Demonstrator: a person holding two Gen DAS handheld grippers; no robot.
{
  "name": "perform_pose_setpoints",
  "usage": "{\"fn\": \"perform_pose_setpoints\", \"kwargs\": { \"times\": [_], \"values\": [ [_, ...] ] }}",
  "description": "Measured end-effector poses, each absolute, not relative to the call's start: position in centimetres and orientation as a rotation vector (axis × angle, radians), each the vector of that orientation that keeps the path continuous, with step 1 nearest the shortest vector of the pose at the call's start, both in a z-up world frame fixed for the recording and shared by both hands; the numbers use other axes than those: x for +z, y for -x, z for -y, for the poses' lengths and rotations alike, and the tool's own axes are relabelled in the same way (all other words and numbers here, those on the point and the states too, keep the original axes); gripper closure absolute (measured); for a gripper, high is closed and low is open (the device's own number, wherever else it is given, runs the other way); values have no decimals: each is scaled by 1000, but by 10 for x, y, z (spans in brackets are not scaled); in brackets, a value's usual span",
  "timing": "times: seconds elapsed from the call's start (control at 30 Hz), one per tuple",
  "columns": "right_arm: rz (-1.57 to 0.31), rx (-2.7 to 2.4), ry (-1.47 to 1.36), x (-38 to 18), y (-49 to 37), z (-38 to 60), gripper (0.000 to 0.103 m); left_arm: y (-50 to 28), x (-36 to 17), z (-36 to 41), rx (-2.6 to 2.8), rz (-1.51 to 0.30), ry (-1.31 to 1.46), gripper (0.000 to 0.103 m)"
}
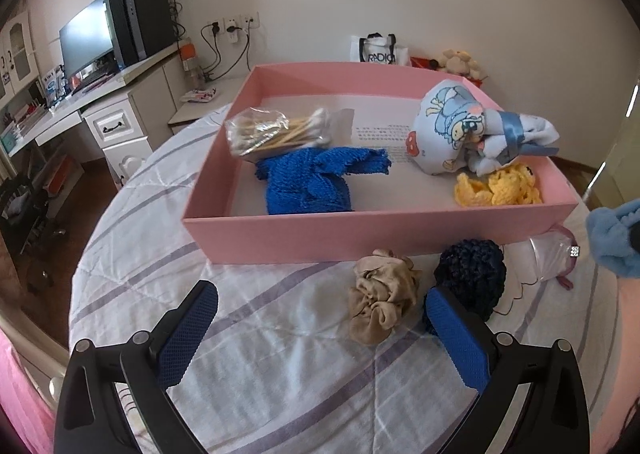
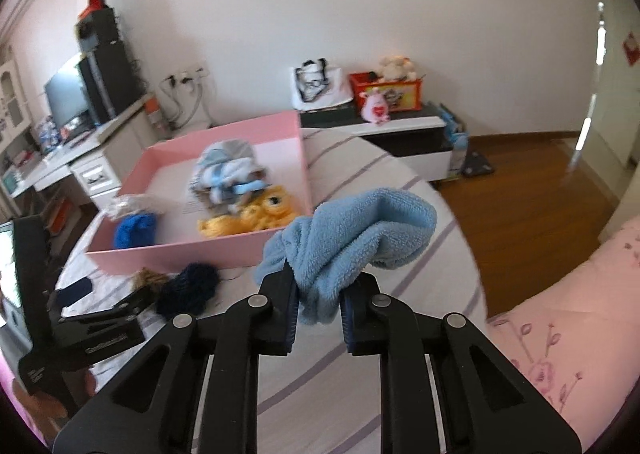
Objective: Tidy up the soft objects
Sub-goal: 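Grasp the beige scrunchie with the left tool while the right lifts the towel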
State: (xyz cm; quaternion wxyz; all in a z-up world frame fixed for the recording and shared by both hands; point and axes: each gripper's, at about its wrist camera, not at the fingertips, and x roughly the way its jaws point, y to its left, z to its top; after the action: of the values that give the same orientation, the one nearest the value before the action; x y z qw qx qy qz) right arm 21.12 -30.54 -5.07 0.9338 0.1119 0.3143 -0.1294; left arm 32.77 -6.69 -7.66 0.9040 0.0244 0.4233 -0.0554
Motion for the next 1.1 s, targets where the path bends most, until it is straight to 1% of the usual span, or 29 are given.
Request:
{"fn": "perform_pose_setpoints", "kwargs": {
  "times": [0.1,0.17,0.2,0.23,0.27,0.3,0.33,0.37,0.43,0.53,0.73,1.1],
  "values": [
    [-684,-270,-253,-63,-223,313,87,-334,-82,69,-124,-880,-43,0],
    [-705,-269,-262,-71,-229,317,87,-338,-86,71,-126,-879,-48,2],
    [-713,-271,-263,-74,-233,318,87,-340,-88,72,-124,-879,-53,6],
    [-718,-272,-264,-77,-235,320,87,-342,-89,72,-123,-880,-57,16],
    [-723,-274,-267,-80,-238,322,87,-344,-92,73,-119,-882,-61,22],
    [-727,-275,-267,-82,-240,323,87,-346,-93,73,-122,-885,-61,35],
    [-730,-276,-267,-83,-244,324,87,-348,-96,74,-132,-896,-57,43],
    [-732,-279,-264,-83,-245,324,87,-350,-98,74,-151,-914,-51,44],
    [-731,-280,-263,-84,-247,324,87,-352,-101,75,-164,-925,-53,66],
    [-732,-281,-265,-84,-247,324,87,-350,-99,75,-165,-914,-61,75],
    [-728,-278,-267,-82,-249,323,87,-348,-96,73,-172,-920,-52,78],
    [-680,-258,-247,-68,-223,306,87,-321,-74,65,-147,-873,-53,78]
  ]
}}
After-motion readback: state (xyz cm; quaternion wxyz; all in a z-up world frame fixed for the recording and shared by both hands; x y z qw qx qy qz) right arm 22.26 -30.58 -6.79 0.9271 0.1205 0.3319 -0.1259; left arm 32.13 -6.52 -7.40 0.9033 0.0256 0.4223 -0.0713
